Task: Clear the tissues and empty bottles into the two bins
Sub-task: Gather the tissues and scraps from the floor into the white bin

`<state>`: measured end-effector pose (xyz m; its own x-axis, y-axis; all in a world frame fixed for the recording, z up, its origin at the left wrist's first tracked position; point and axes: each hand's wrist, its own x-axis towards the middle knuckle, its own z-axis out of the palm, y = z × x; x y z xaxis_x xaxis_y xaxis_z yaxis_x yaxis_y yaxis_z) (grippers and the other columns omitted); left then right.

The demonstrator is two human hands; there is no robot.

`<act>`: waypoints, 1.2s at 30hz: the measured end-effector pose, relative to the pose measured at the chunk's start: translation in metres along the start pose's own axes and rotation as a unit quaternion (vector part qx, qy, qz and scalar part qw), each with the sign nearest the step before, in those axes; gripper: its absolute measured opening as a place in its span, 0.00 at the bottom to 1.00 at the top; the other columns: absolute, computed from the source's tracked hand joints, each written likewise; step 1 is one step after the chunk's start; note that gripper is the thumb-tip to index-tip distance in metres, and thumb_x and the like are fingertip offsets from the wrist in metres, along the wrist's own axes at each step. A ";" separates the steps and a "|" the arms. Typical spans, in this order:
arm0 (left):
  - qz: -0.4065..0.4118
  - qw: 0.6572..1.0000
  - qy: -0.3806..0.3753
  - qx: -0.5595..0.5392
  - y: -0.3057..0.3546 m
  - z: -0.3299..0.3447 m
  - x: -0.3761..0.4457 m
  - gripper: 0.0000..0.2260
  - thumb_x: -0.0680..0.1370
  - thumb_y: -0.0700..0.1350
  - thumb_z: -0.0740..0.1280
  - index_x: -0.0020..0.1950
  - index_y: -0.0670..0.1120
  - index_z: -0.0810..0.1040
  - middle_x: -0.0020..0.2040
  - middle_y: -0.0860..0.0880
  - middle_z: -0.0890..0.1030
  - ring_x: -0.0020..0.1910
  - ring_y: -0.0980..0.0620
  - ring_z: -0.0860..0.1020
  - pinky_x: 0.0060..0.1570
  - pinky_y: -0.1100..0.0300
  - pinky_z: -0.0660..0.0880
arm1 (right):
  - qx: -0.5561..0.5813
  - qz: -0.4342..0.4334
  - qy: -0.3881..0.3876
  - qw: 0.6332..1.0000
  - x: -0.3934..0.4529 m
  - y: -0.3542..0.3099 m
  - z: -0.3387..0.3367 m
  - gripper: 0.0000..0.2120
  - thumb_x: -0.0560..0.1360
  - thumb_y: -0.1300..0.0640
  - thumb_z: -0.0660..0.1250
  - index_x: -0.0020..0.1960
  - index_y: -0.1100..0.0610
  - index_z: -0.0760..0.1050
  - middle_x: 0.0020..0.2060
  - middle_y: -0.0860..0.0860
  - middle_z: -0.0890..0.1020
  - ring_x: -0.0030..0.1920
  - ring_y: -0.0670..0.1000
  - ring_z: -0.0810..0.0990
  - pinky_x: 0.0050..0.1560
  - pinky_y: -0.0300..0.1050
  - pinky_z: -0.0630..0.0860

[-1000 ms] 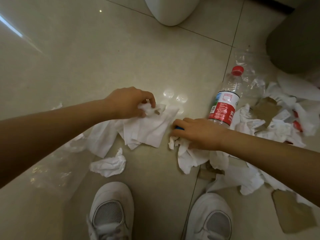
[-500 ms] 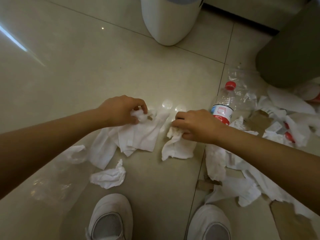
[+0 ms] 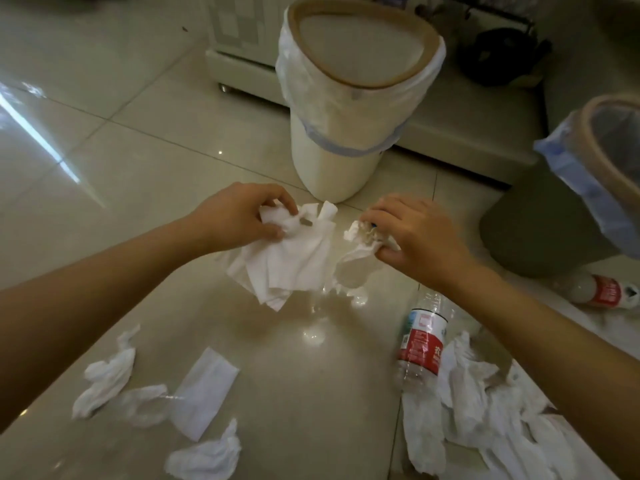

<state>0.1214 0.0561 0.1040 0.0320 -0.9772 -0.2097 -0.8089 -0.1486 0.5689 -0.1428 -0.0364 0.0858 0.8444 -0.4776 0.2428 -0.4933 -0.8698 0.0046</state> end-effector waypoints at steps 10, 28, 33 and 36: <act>0.025 0.992 0.088 -0.082 0.039 -0.074 0.038 0.14 0.71 0.50 0.73 0.55 0.60 0.77 0.52 0.55 0.77 0.46 0.57 0.77 0.45 0.62 0.75 | -0.022 0.058 0.152 0.987 0.075 0.032 -0.074 0.17 0.68 0.54 0.73 0.55 0.55 0.78 0.48 0.53 0.82 0.49 0.56 0.78 0.42 0.51 0.75; -0.075 0.884 0.223 -0.403 0.090 -0.125 0.147 0.15 0.73 0.33 0.69 0.56 0.46 0.74 0.56 0.45 0.73 0.42 0.50 0.78 0.35 0.59 0.81 | -0.112 0.217 0.211 0.947 0.166 0.093 -0.132 0.16 0.70 0.54 0.68 0.57 0.54 0.77 0.50 0.55 0.81 0.53 0.59 0.74 0.51 0.53 0.70; -0.120 0.851 0.227 -0.458 0.089 -0.109 0.171 0.25 0.75 0.31 0.65 0.70 0.46 0.66 0.53 0.44 0.75 0.47 0.47 0.81 0.46 0.53 0.82 | -0.123 0.253 0.189 0.941 0.173 0.101 -0.124 0.16 0.71 0.52 0.68 0.58 0.54 0.76 0.51 0.55 0.80 0.54 0.58 0.73 0.52 0.52 0.69; -0.118 0.855 0.222 -0.454 0.086 -0.103 0.176 0.29 0.75 0.32 0.66 0.73 0.48 0.62 0.50 0.44 0.76 0.47 0.47 0.82 0.48 0.54 0.81 | -0.130 0.251 0.175 0.943 0.180 0.103 -0.122 0.15 0.72 0.52 0.67 0.58 0.53 0.75 0.52 0.55 0.80 0.55 0.58 0.73 0.53 0.51 0.68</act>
<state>0.1173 -0.1438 0.1979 0.5135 -0.8355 -0.1957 0.0327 -0.2088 0.9774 -0.0666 -0.1969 0.2481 0.3932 -0.7113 0.5827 -0.8854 -0.4638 0.0313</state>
